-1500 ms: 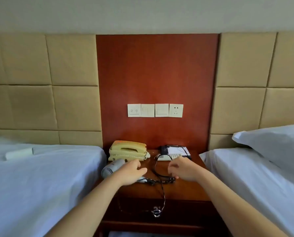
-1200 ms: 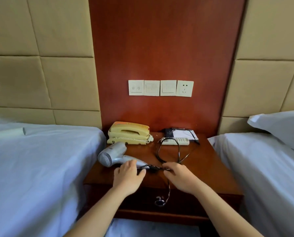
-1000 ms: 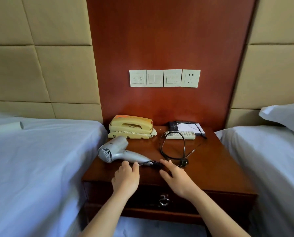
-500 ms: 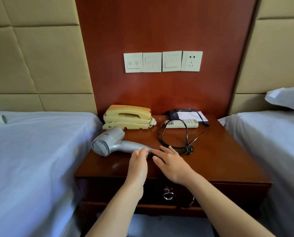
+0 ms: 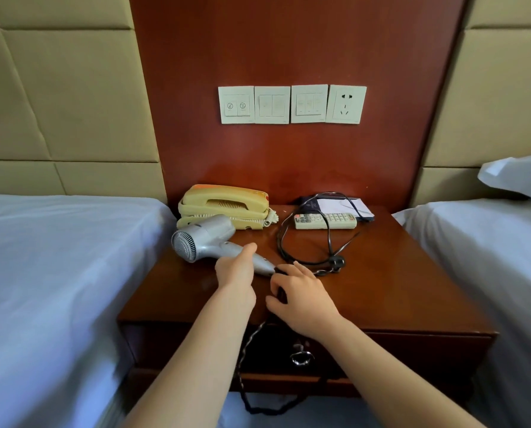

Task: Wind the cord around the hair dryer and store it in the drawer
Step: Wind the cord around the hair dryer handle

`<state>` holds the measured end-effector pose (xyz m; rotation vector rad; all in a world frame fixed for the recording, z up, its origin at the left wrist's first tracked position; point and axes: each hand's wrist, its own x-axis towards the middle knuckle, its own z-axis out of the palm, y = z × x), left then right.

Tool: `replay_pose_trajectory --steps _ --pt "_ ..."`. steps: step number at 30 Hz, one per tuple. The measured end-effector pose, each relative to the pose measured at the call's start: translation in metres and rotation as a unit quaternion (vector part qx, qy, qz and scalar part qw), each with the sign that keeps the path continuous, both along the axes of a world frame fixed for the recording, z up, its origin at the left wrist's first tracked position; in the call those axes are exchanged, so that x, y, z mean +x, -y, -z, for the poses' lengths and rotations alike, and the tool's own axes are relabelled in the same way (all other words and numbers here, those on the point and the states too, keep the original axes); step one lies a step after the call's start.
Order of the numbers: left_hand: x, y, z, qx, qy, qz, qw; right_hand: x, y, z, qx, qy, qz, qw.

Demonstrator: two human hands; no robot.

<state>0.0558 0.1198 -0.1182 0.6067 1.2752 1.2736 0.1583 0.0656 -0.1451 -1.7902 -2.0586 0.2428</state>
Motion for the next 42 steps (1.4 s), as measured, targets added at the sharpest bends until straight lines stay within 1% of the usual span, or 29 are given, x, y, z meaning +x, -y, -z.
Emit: replay_pose_trajectory --steps 3,7,11,13,15,18,21,22,24,28,30,32,34,36,38,41,42 --pt "0.005 -0.006 0.002 -0.015 -0.021 -0.017 1.000 0.011 0.004 -0.007 0.000 -0.036 -0.028 0.999" --pt "0.003 -0.005 0.003 0.008 0.015 -0.038 0.999 0.025 0.008 -0.007 -0.018 -0.062 -0.074 0.995" --pt "-0.003 -0.004 0.008 0.027 -0.015 0.003 1.000 0.032 0.016 -0.008 -0.021 -0.063 -0.117 0.991" --pt "-0.005 -0.002 0.008 0.037 -0.015 0.024 0.999 0.034 0.019 -0.010 -0.012 -0.068 -0.141 0.988" --pt "-0.007 0.000 0.007 0.055 0.004 0.049 0.997 0.035 0.022 -0.013 -0.009 -0.070 -0.157 0.985" --pt "-0.011 0.003 0.004 0.083 0.046 0.068 0.993 0.040 0.025 -0.020 -0.016 -0.033 -0.149 0.988" --pt "-0.016 0.006 -0.005 0.125 0.088 0.040 0.987 0.045 0.022 -0.029 0.017 -0.019 -0.139 0.990" --pt "-0.020 0.006 -0.010 0.140 0.101 0.022 0.985 0.048 0.021 -0.031 0.029 -0.008 -0.125 0.992" --pt "-0.032 0.006 -0.018 0.161 0.129 -0.006 0.978 0.055 0.020 -0.036 0.050 0.055 -0.076 0.994" --pt "-0.051 0.009 -0.025 0.160 0.184 -0.001 0.970 0.062 0.019 -0.042 0.088 0.175 -0.009 0.980" --pt "-0.056 0.011 -0.025 0.148 0.205 0.005 0.968 0.064 0.018 -0.045 0.122 0.227 0.012 0.966" --pt "-0.060 0.012 -0.025 0.146 0.214 0.010 0.966 0.069 0.012 -0.043 0.189 0.268 0.024 0.944" --pt "-0.064 0.012 -0.027 0.157 0.208 0.018 0.965 0.074 0.004 -0.042 0.232 0.308 0.057 0.921" --pt "-0.067 0.011 -0.030 0.171 0.192 0.029 0.966 0.080 -0.003 -0.043 0.259 0.329 0.093 0.903" --pt "-0.069 0.010 -0.032 0.180 0.173 0.038 0.968 0.082 -0.004 -0.048 0.243 0.340 0.116 0.901" --pt "-0.072 0.008 -0.031 0.177 0.144 0.048 0.972 0.081 -0.003 -0.059 0.151 0.352 0.155 0.911" --pt "-0.074 0.007 -0.030 0.173 0.138 0.049 0.974 0.083 -0.006 -0.061 0.132 0.371 0.161 0.905"
